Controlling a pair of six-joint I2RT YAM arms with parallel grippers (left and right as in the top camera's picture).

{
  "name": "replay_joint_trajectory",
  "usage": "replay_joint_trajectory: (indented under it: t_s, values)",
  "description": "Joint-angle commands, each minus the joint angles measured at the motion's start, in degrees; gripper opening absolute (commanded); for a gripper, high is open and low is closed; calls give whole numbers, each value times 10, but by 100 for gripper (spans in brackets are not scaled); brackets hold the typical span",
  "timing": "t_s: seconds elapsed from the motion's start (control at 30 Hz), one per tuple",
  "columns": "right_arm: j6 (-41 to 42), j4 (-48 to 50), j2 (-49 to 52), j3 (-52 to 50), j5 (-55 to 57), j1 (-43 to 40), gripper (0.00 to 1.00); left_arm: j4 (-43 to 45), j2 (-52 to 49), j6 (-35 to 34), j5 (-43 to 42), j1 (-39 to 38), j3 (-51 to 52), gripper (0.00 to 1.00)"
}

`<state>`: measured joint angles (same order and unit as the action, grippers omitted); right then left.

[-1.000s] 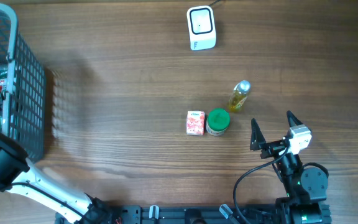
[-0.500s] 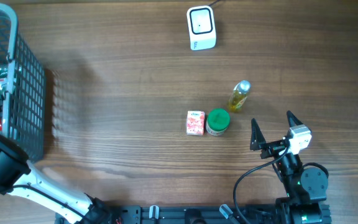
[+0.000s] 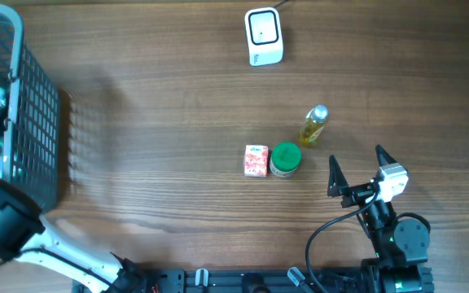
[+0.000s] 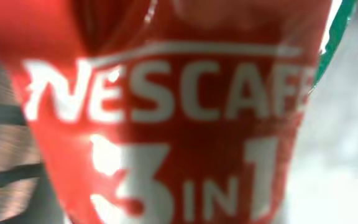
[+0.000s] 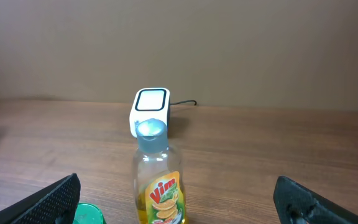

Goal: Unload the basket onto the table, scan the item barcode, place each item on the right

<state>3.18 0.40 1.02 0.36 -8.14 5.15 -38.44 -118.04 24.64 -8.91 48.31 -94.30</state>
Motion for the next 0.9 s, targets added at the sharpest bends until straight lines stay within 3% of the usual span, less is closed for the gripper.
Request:
replay_joint_trajectory:
  t_s: [0.0, 0.17, 0.3, 0.5, 0.6, 0.7, 0.87]
  values:
    - [2, 2, -2, -1, -8, -3, 100, 34, 145, -45, -11, -7, -50, 4]
    - [2, 2, -2, -1, -8, -3, 100, 101, 285, -54, -11, -30, -50, 4]
    - [2, 2, -2, -1, -8, -3, 100, 127, 375, -135, -11, -82, -50, 5]
    - [2, 2, -2, -1, -8, -3, 100, 19, 441, -159, 0, -253, -50, 5]
    - [2, 2, -2, -1, -8, -3, 100, -132, 436, -263, 0, -363, -50, 4]
    - [2, 2, -2, -1, -8, -3, 100, -247, 398, -321, 0, -454, -27, 4]
    - [2, 2, -2, -1, -8, -3, 100, -231, 316, -371, 71, -577, 86, 4]
